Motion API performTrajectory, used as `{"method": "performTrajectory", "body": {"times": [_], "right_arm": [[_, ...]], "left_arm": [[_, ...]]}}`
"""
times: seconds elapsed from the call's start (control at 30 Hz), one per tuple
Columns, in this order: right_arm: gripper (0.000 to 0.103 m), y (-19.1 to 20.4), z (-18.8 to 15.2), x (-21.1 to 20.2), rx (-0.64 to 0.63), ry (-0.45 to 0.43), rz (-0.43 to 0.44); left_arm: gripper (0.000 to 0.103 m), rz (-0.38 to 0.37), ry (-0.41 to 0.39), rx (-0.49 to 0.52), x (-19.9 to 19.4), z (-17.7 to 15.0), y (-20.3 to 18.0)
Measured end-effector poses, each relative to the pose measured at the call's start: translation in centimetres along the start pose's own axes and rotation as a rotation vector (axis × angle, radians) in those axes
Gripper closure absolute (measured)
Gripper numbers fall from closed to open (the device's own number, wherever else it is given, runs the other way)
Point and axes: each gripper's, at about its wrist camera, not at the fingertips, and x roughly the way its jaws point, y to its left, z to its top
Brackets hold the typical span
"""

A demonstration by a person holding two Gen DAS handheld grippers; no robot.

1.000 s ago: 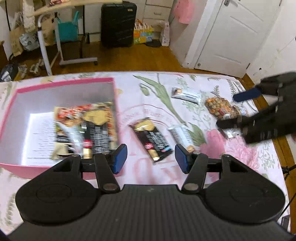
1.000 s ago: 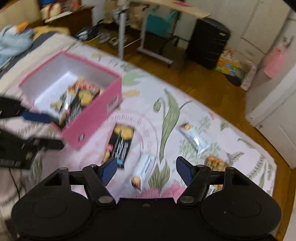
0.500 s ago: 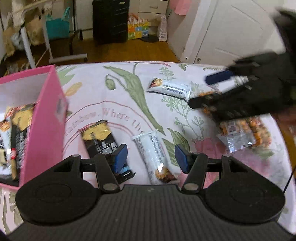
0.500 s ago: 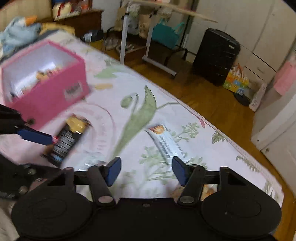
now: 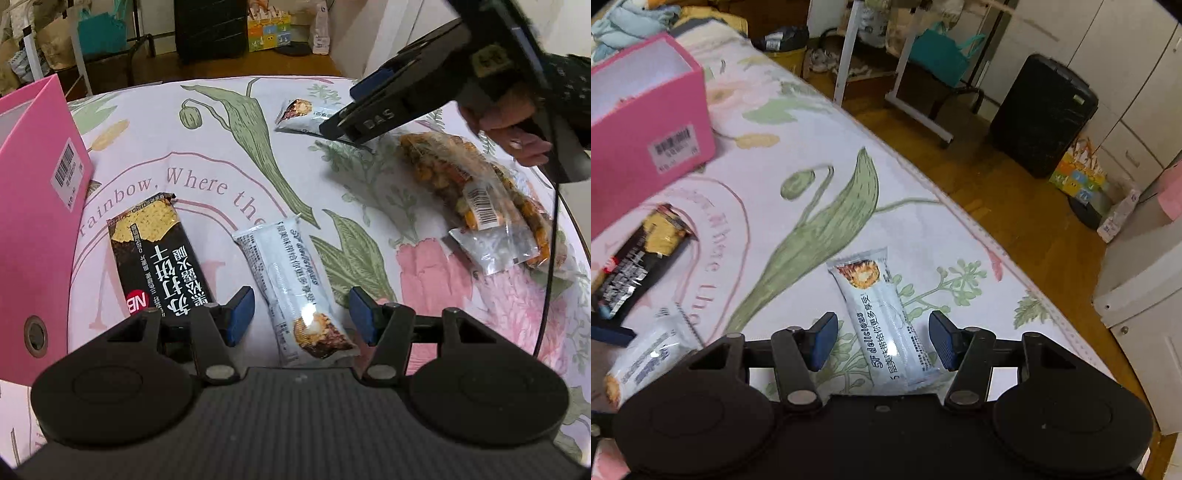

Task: Organize snacks
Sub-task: 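Move the left gripper to a white wrapped snack bar and grasp it, then carry the white bar into the pink box and open the left gripper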

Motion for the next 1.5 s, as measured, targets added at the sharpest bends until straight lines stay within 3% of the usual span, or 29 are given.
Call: {"method": "performTrajectory", "body": {"times": [0.13, 0.17, 0.27, 0.5, 0.6, 0.7, 0.83, 1.13, 1.5], "right_arm": [[0.046, 0.2, -0.2, 1.6, 0.014, 0.037, -0.022], [0.063, 0.1, -0.2, 1.4, 0.037, 0.040, -0.014], [0.071, 0.2, -0.3, 0.3, 0.116, 0.065, -0.032], [0.071, 1.2, -2.1, -3.8, 0.381, 0.100, -0.002], [0.071, 2.1, -3.2, -5.4, 0.459, 0.085, 0.011], [0.071, 3.1, -4.7, -6.0, 0.533, 0.142, -0.008], [0.071, 4.7, -7.1, -7.1, 0.621, 0.122, 0.043], [0.072, 7.8, -8.7, -10.5, 0.697, 0.052, 0.093], [0.071, 12.4, -7.4, -13.6, 0.705, 0.061, 0.186]], "left_arm": [[0.066, -0.009, -0.009, -0.008, 0.3, -0.1, 0.6], [0.070, -0.018, -0.005, -0.005, 0.2, -0.1, 0.8], [0.073, -0.051, 0.013, -0.013, -0.3, 0.0, 1.3], [0.074, -0.080, 0.043, -0.004, -0.9, -0.2, 1.3], [0.074, -0.093, 0.066, -0.004, -1.2, -0.6, 1.2], [0.074, -0.096, 0.090, -0.008, -1.4, -0.9, 1.2], [0.074, -0.095, 0.119, -0.003, -2.0, -1.3, 1.1], [0.074, -0.110, 0.152, -0.033, -4.5, -2.5, 2.2], [0.074, -0.092, 0.088, -0.060, -11.0, -4.0, 5.5]]}}
